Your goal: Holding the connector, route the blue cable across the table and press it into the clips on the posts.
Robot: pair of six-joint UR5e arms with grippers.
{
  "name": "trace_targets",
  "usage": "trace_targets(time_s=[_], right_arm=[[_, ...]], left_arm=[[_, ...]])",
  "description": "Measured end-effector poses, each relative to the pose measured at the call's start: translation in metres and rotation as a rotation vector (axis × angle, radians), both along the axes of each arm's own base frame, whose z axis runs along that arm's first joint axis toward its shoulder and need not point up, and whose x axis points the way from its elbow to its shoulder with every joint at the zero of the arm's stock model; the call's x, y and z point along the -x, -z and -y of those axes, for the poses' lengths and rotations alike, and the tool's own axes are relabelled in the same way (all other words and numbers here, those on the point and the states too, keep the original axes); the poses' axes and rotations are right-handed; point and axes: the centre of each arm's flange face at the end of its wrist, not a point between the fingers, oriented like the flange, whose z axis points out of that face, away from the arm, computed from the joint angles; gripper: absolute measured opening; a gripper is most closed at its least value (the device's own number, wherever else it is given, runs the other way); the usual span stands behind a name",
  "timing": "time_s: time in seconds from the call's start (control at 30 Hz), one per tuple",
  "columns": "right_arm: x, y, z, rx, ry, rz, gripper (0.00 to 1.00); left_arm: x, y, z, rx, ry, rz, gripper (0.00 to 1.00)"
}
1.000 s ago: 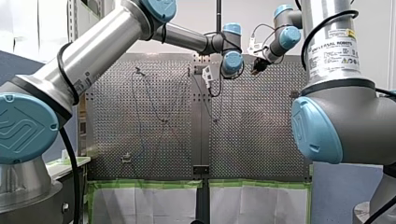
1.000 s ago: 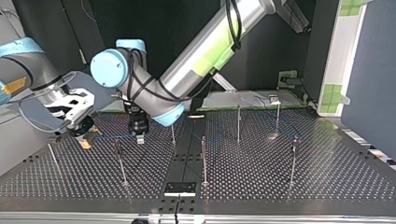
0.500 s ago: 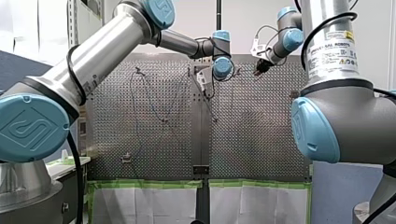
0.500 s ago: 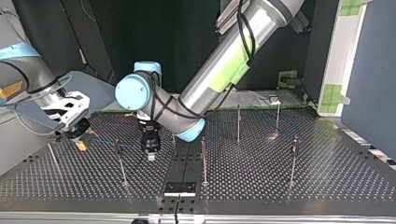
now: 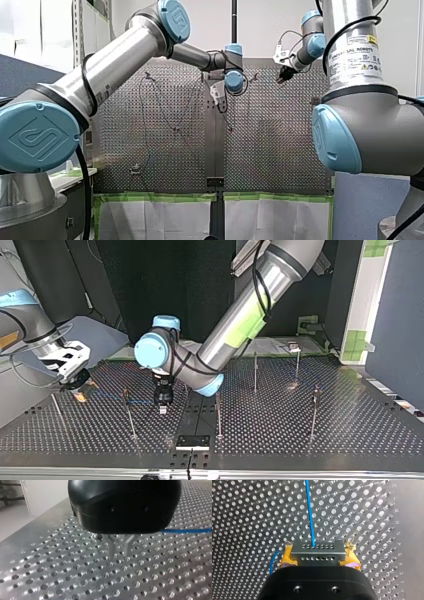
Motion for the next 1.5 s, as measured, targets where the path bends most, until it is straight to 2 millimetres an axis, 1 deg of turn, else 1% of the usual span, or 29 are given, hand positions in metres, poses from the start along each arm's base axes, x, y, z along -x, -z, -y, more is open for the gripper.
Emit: trace_targets(time_s=[0.03,0.07,0.1,0.13,0.17,0.2,0.23,0.27,0.6,0.8,0.9,1.0,1.13,1.23,1.33,1.5], right_arm=[[0.0,0.0,0.0,0.0,-0.001,0.0,0.0],[0.001,0.0,0.0,0.0,-0.002,0.0,0.0],[0.001,0.0,0.0,0.0,-0.003,0.0,0.0],[0.001,0.0,0.0,0.001,-0.003,0.0,0.0],[0.001,0.0,0.0,0.001,-0.003,0.0,0.0],[0.001,0.0,0.0,0.0,-0.003,0.0,0.0],[0.001,0.0,0.0,0.001,-0.003,0.0,0.0],[0.001,0.0,0.001,0.001,-0.004,-0.001,0.0],[0.001,0.0,0.0,0.001,-0.008,-0.001,0.0],[0.0,0.0,0.0,0.002,-0.014,0.0,0.0],[0.0,0.0,0.0,0.002,-0.015,0.0,0.0],[0.0,0.0,0.0,0.001,-0.015,0.001,0.0],[0.0,0.0,0.0,0.001,-0.016,0.001,0.0],[0.0,0.0,0.0,0.0,-0.017,0.002,0.0],[0.0,0.0,0.0,-0.001,-0.019,0.002,0.0],[-0.003,0.001,-0.002,-0.003,-0.025,0.003,0.0]], left_arm=[[0.001,0.0,0.001,-0.002,0.003,-0.002,0.49],[0.002,0.001,0.002,-0.003,0.006,-0.003,0.57],[0.003,0.001,0.003,-0.004,0.008,-0.004,0.57],[0.005,0.001,0.004,-0.005,0.009,-0.004,0.67],[0.006,0.001,0.005,-0.006,0.011,-0.005,0.83],[0.006,0.001,0.006,-0.007,0.012,-0.006,0.83],[0.008,0.001,0.007,-0.008,0.013,-0.007,0.88],[0.009,0.001,0.007,-0.009,0.013,-0.008,1.0],[0.017,0.003,0.01,-0.029,0.006,-0.032,1.0],[0.028,0.001,0.013,-0.053,0.015,-0.06,1.0],[0.04,-0.005,0.013,-0.069,0.014,-0.074,1.0],[0.059,-0.012,0.016,-0.096,0.024,-0.092,1.0],[0.091,-0.024,0.026,-0.102,0.059,-0.087,1.0],[0.107,-0.035,0.03,-0.084,0.076,-0.068,1.0],[0.117,-0.045,0.028,-0.051,0.08,-0.05,1.0],[0.121,-0.059,0.016,0.013,0.05,-0.026,1.0]])
